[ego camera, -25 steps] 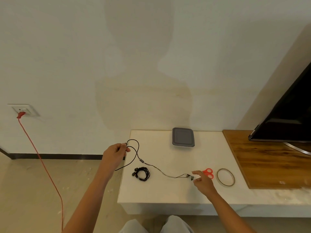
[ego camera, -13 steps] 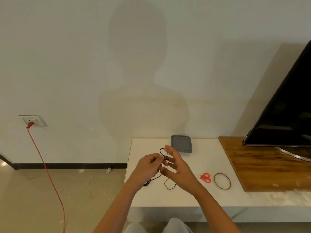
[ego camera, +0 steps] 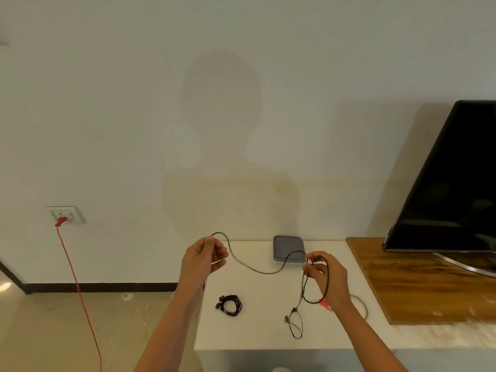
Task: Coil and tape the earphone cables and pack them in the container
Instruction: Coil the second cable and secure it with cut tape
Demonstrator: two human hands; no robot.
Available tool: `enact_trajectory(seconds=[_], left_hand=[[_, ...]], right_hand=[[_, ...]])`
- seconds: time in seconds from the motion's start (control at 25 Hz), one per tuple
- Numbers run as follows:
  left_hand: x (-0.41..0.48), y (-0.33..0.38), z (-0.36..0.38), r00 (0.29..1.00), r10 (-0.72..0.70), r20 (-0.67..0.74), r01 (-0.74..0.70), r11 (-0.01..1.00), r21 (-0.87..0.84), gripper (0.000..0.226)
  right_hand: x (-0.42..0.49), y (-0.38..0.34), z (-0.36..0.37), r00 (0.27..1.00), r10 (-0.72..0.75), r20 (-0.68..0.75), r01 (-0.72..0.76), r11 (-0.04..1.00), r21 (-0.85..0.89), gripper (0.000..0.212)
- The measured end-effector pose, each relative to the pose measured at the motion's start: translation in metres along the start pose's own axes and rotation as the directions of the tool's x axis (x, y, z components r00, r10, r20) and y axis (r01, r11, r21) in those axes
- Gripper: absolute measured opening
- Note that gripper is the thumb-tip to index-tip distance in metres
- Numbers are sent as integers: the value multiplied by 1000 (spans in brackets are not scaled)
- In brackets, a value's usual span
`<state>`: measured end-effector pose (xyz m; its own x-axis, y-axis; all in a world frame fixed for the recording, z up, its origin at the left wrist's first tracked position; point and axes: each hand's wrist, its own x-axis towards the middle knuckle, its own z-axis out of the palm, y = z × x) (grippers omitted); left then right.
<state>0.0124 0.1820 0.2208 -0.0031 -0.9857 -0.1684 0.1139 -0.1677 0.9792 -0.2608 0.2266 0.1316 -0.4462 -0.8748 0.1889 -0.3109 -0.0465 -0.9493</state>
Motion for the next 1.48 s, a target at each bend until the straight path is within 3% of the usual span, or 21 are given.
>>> enact_trajectory(seconds=[0.2,0.28,0.32,0.36,0.44,0.52,0.6,0.68,0.76,0.88,1.12,1.32,1.4,1.48], left_hand=[[0,17,-12,993,102,-65,-100,995,29,29],[-5,30,-15,991,116,-70,-118,993,-27,29],[-9,37,-15,992,117,-45,-119,992,-45,29],[-14,43,-13,994,112,3,-112,993,-44,28],[-25,54,-3,987,73,142,-77,997,18,29],[-36,60,11,955,2,296,-18,998,52,31],[-44,62,23,905,-30,423,39,999,-12,33],[-48,60,32,874,-11,486,88,987,-135,33],[-49,57,37,872,22,489,124,957,-263,33],[-43,49,35,895,80,440,92,929,-357,32],[-36,33,15,912,72,403,-70,997,-18,32],[-52,35,13,789,-37,613,-79,984,160,30],[-59,38,17,755,-55,653,-38,991,127,34],[-67,42,22,718,-13,696,19,1000,-1,37]], right_hand=[[23,40,-12,991,79,109,-43,953,-299,27],[31,43,-16,951,250,184,-100,807,-582,27],[33,38,-16,917,341,206,-101,700,-707,37],[34,28,-14,899,371,231,-86,668,-740,47],[31,-4,-3,910,200,362,23,849,-527,55],[13,-59,16,843,-35,537,97,991,-88,51],[-9,-104,37,729,-170,663,21,974,227,50],[-26,-125,50,721,-193,665,-65,937,343,44],[-45,-125,57,772,-153,617,-87,936,340,24],[-79,-112,58,804,-44,593,-122,964,237,28],[-108,-132,19,878,-86,471,89,996,17,21],[-60,-187,-4,868,-336,365,404,906,-128,16],[-32,-197,-2,863,-364,349,431,893,-134,12],[-10,-193,5,889,-315,332,357,931,-71,7]])
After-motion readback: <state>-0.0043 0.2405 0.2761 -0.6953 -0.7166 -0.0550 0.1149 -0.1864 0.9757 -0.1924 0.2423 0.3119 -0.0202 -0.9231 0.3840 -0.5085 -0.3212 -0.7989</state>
